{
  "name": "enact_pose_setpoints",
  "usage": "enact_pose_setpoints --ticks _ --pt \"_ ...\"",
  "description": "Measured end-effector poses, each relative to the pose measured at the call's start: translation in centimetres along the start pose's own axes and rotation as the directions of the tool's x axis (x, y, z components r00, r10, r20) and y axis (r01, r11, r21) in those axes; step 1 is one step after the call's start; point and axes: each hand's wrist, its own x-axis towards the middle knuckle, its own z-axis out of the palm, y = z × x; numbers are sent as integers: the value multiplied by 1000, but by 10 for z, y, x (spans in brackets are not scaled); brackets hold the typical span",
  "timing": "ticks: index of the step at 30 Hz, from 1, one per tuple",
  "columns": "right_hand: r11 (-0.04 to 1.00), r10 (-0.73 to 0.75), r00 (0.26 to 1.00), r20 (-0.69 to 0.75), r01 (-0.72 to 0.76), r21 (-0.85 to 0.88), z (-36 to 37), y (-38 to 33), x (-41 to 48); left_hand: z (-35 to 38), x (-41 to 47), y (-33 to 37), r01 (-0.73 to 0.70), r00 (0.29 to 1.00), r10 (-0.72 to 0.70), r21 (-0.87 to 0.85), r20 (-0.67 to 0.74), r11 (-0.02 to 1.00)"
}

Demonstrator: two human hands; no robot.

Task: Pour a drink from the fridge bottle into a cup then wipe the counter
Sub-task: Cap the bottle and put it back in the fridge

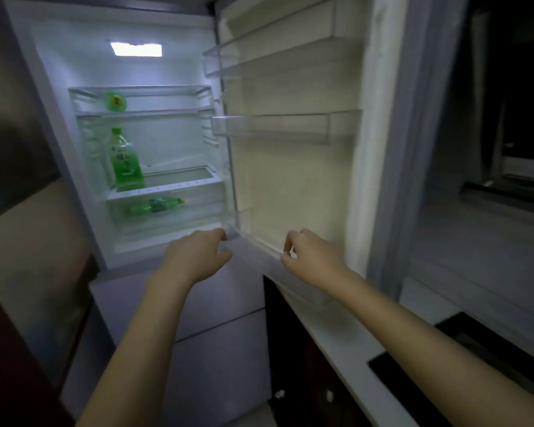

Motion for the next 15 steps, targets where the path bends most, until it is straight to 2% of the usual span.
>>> enact_pose_setpoints --ticks 7,15 --pt "994 104 993 -51 -105 -15 -49 66 -85 2 -32 106 -115 993 115 -23 -17 993" --pt "951 302 939 -168 -283 124 -102 130 -120 -25 -34 187 -207 973 203 -28 -109 978"
